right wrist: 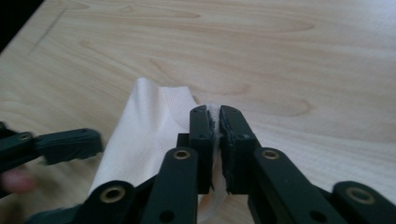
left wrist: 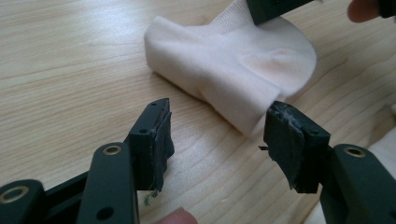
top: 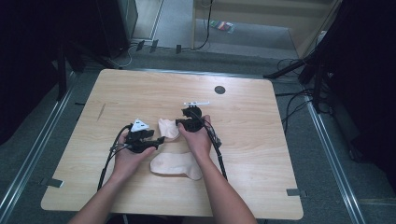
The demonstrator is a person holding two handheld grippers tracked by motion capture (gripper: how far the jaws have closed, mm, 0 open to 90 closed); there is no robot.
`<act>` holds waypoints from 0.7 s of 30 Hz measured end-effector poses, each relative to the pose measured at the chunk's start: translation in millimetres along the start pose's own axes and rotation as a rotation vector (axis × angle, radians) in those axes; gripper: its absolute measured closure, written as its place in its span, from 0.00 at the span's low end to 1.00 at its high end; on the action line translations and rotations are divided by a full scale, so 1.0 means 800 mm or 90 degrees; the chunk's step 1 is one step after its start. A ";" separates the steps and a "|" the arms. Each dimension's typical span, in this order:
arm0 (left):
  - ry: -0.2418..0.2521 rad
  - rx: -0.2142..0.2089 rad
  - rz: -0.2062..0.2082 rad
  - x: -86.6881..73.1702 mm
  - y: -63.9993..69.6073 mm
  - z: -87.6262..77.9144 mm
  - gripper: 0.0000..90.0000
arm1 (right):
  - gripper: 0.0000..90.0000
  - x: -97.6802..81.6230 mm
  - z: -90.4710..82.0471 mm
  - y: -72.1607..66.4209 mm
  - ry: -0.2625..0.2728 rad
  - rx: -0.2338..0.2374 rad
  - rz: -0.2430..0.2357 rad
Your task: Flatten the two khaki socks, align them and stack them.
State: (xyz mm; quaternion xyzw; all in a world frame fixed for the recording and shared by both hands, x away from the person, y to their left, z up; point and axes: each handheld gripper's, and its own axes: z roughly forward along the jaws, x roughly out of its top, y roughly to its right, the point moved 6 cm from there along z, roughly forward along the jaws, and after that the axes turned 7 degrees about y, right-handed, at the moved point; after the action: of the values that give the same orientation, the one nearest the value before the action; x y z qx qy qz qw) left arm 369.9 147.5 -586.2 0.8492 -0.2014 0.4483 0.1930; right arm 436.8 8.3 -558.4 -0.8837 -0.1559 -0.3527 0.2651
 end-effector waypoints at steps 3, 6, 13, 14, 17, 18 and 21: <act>-0.005 0.007 0.016 0.001 0.002 0.002 0.54 | 0.78 -0.001 -0.004 0.001 0.010 0.024 0.002; -0.012 0.014 0.008 0.001 0.000 0.003 0.79 | 0.76 0.006 -0.018 0.009 0.037 0.030 0.024; -0.013 0.010 -0.024 0.000 -0.005 0.005 0.88 | 0.79 0.000 -0.022 0.009 0.018 0.031 0.035; -0.012 0.009 -0.028 0.000 -0.006 0.005 0.88 | 0.79 0.000 -0.020 0.009 0.015 0.032 0.042; -0.011 0.009 -0.027 0.000 -0.005 0.004 0.87 | 0.79 -0.001 -0.014 0.012 0.014 0.034 0.070; -0.010 0.008 -0.027 -0.001 -0.005 0.004 0.87 | 0.78 -0.002 -0.011 0.012 0.013 0.035 0.076; -0.011 0.006 -0.030 -0.001 -0.005 0.004 0.86 | 0.77 -0.003 -0.004 0.013 0.007 0.019 0.088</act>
State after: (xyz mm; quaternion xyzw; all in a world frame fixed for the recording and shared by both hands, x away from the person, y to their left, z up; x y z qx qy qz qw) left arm 373.8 149.5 -588.9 0.8584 -0.1811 0.4374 0.1976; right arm 437.6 -2.1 -561.9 -0.8862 -0.0985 -0.3364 0.3029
